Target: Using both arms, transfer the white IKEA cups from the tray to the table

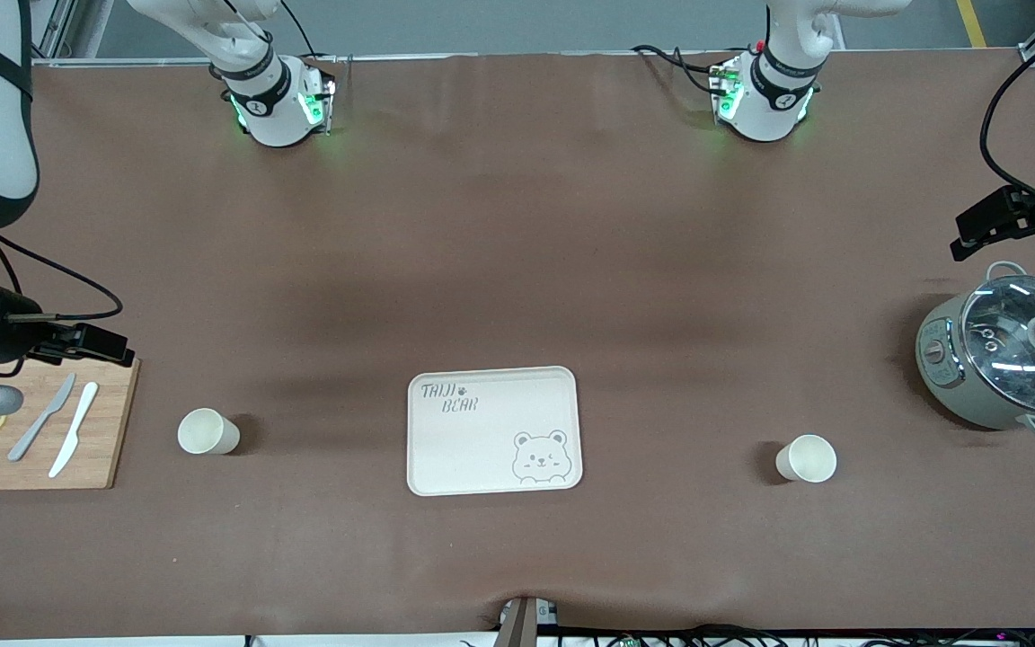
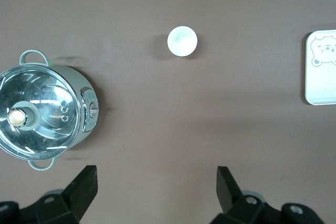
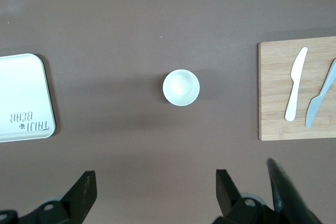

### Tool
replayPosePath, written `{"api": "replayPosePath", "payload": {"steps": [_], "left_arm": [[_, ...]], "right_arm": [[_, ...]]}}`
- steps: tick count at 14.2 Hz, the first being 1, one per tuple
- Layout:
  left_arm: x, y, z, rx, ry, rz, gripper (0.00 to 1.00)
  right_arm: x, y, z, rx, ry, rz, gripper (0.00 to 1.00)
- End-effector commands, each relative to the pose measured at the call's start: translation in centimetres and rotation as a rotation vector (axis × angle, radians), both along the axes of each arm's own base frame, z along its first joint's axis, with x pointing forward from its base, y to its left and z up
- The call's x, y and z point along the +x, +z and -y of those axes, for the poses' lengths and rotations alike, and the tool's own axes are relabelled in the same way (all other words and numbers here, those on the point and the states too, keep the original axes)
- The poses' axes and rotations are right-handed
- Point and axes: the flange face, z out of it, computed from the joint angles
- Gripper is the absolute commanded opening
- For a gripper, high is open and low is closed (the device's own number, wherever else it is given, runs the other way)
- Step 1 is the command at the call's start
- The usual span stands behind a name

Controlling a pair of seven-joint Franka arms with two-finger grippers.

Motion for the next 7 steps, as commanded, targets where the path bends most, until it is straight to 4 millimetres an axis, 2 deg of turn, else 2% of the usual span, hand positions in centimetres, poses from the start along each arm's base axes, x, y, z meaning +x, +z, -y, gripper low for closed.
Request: {"api": "replayPosePath", "payload": {"steps": [1, 7], "left_arm": [[0.28, 0.48, -0.25, 0.024, -0.008, 0.01, 1.0], [0.23, 0.57, -0.34, 0.024, -0.006, 0.012, 1.0]], "right_arm": [[-0.08, 0.12, -0.24, -0.012, -0.013, 0.005, 1.0], [0.03, -0.25, -0.25, -0.012, -0.011, 0.001, 1.0]]}}
